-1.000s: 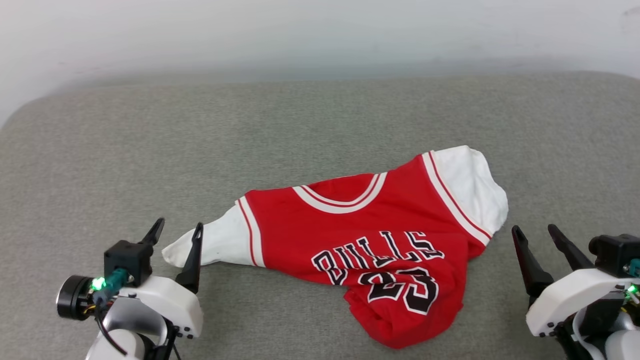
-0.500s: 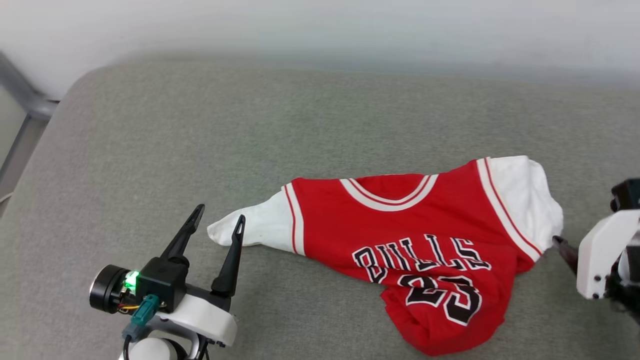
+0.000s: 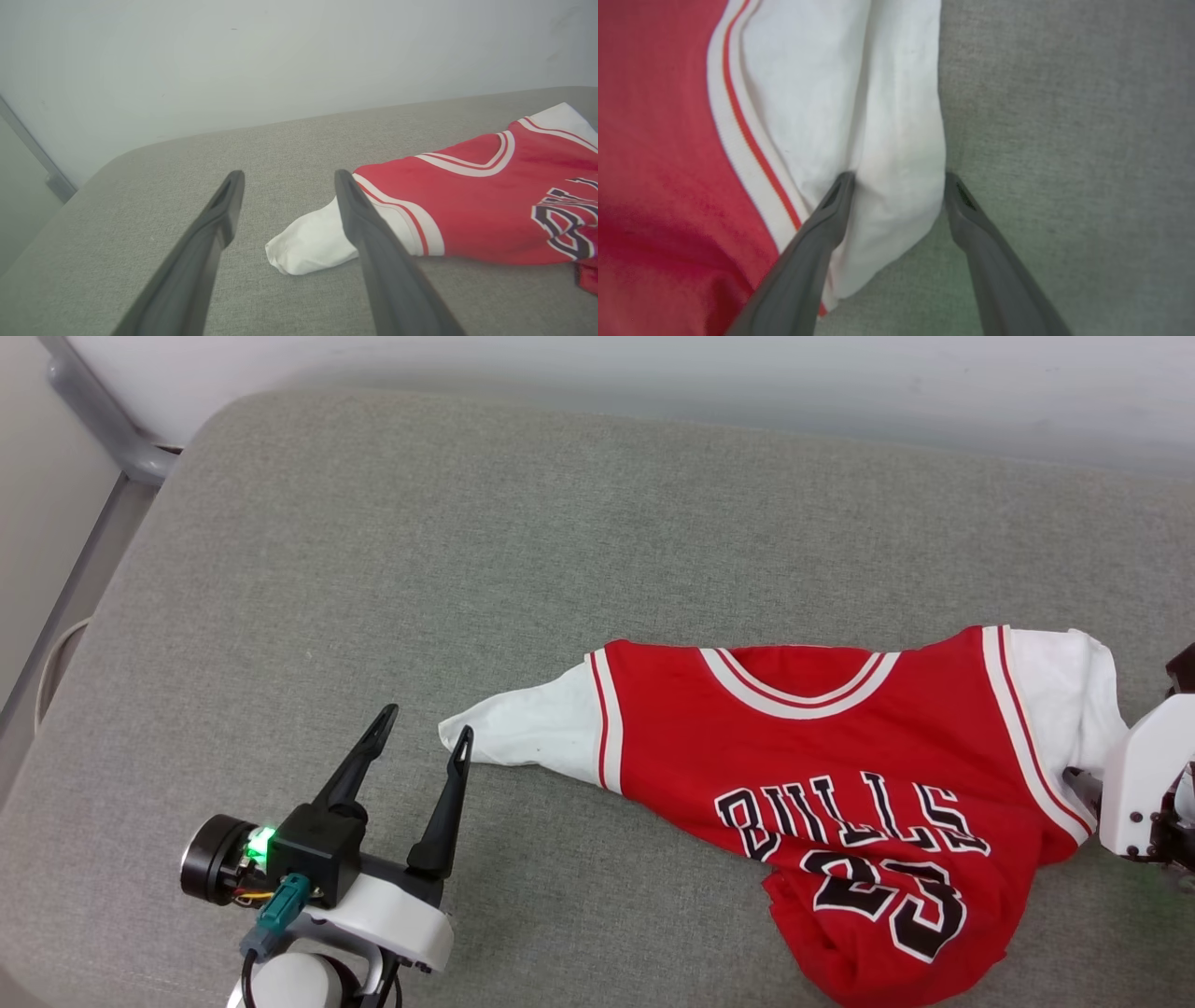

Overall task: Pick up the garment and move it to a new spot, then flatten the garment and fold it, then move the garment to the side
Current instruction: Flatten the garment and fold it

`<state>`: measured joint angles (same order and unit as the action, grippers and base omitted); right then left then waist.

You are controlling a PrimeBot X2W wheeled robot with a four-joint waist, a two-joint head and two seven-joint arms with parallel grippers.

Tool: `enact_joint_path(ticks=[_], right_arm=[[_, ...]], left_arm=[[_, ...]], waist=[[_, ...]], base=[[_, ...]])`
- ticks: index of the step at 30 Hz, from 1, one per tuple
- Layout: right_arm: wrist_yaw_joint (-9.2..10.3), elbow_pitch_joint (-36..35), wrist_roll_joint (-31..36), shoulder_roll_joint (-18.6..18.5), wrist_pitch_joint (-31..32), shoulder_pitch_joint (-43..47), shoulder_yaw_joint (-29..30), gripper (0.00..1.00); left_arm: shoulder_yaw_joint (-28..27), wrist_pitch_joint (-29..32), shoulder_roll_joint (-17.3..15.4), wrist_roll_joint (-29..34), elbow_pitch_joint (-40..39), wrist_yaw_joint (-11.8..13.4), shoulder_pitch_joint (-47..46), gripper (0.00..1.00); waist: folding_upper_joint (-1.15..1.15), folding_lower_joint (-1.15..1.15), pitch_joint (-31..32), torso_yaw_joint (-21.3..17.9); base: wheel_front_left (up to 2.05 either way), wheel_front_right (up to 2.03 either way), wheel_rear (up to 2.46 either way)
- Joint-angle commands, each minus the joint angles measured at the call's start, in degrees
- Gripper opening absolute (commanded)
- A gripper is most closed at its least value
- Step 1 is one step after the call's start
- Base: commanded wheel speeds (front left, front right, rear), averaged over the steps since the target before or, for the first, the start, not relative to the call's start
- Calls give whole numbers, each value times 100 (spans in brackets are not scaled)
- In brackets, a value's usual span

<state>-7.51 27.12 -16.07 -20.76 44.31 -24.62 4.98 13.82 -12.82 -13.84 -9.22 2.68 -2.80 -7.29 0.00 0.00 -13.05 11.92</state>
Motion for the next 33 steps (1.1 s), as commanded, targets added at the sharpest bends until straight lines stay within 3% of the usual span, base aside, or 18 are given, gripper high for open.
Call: enact_joint_path(ticks=[1, 2, 12, 28, 29, 33], right_arm=[[4, 133, -6, 71, -39, 58, -11, 44], [4, 189, -3, 93, -75, 63, -1, 0], [7, 242, -109, 191, -865, 291, 422, 0], [6, -585, -138, 997, -1458, 1594, 1414, 0], [6, -596, -90, 1016, -1498, 1605, 1415, 100], [5, -764, -31, 1082, -1834, 1523, 1310, 100]], left_arm=[[-4, -19, -5, 3, 18, 2, -21, 100], [1, -12, -7, -4, 27, 10, -12, 100], [56, 85, -68, -66, 153, 24, 117, 100], [140, 263, -143, -238, 339, 19, 326, 100], [140, 273, -148, -253, 355, 16, 319, 100], [120, 239, -138, -325, 398, 9, 315, 100]], waist=[[0, 0, -4, 7], [0, 0, 0, 2], [0, 0, 318, -332], [0, 0, 582, -956], [0, 0, 582, -974], [0, 0, 628, -1056]], base=[[0, 0, 0], [0, 0, 0], [0, 0, 0], [0, 0, 0], [0, 0, 0], [0, 0, 0]])
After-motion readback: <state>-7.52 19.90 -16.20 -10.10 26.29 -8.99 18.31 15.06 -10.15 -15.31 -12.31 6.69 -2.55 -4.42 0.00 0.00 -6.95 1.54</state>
